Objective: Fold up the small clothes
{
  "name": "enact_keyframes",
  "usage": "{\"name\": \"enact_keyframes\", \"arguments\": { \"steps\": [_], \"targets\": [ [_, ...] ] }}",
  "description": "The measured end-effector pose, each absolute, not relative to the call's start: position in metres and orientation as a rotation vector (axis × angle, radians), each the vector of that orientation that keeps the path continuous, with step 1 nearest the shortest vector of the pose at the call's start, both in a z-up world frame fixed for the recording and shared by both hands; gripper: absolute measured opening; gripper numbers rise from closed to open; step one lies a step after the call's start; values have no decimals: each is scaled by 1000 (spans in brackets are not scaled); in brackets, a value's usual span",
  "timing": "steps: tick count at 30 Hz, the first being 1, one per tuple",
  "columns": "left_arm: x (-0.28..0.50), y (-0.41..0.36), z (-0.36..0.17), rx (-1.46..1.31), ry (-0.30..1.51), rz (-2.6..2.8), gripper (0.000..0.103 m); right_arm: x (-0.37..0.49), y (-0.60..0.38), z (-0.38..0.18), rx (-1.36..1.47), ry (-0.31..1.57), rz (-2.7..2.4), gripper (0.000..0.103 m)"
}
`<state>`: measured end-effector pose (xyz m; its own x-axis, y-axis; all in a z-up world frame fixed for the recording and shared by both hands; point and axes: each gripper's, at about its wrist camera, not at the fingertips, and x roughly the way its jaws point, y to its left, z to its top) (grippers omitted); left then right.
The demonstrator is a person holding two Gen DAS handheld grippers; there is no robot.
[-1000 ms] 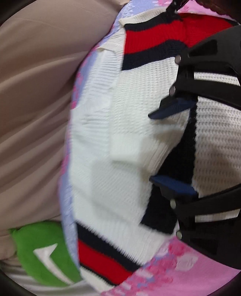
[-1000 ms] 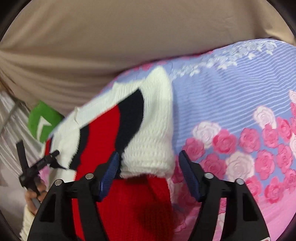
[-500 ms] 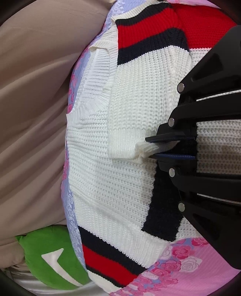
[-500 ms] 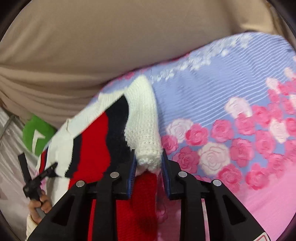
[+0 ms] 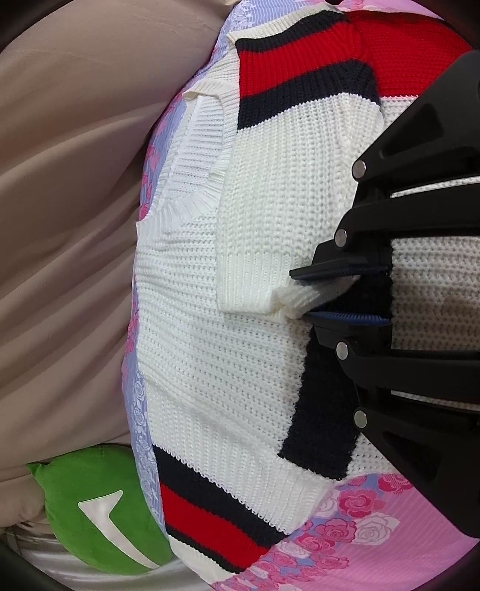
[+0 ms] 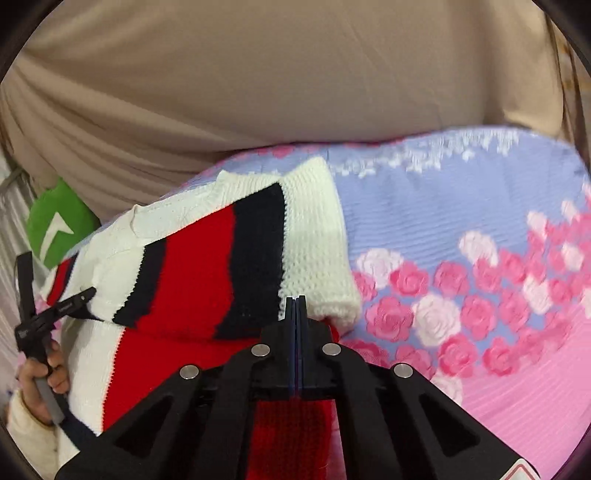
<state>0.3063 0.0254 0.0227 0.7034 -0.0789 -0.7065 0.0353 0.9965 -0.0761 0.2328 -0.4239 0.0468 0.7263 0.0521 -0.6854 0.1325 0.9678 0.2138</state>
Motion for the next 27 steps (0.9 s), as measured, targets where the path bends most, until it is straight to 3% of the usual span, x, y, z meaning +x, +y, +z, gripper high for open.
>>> {"name": "enact_keyframes", "arguments": {
  "steps": [2,4,6,8,12,16,19,21,24,25,27],
  "targets": [
    [304,29,24,-67,782,-51,28,240,-434,31,289,803,-45,0],
    [297,44,29,-109,787,-34,32,230,-434,44,312,789,-58,0],
    [287,72,40,-172,777,-6,44,213,-422,56,297,758,-23,1],
    [281,108,52,-235,755,47,61,192,-408,69,277,731,41,2],
    [281,207,71,-398,697,277,71,160,-380,75,251,708,149,7],
    [292,291,48,-700,713,373,72,146,-358,59,244,732,201,10],
    [309,310,21,-818,770,354,64,143,-344,45,215,771,192,11],
    [315,301,26,-727,742,379,60,143,-340,38,220,792,197,11],
    [328,289,22,-714,771,320,16,143,-337,31,222,812,193,11],
    [332,284,19,-707,783,315,7,144,-338,29,221,811,190,11],
    [329,268,27,-616,758,362,6,142,-336,29,217,807,191,12]
  ]
}}
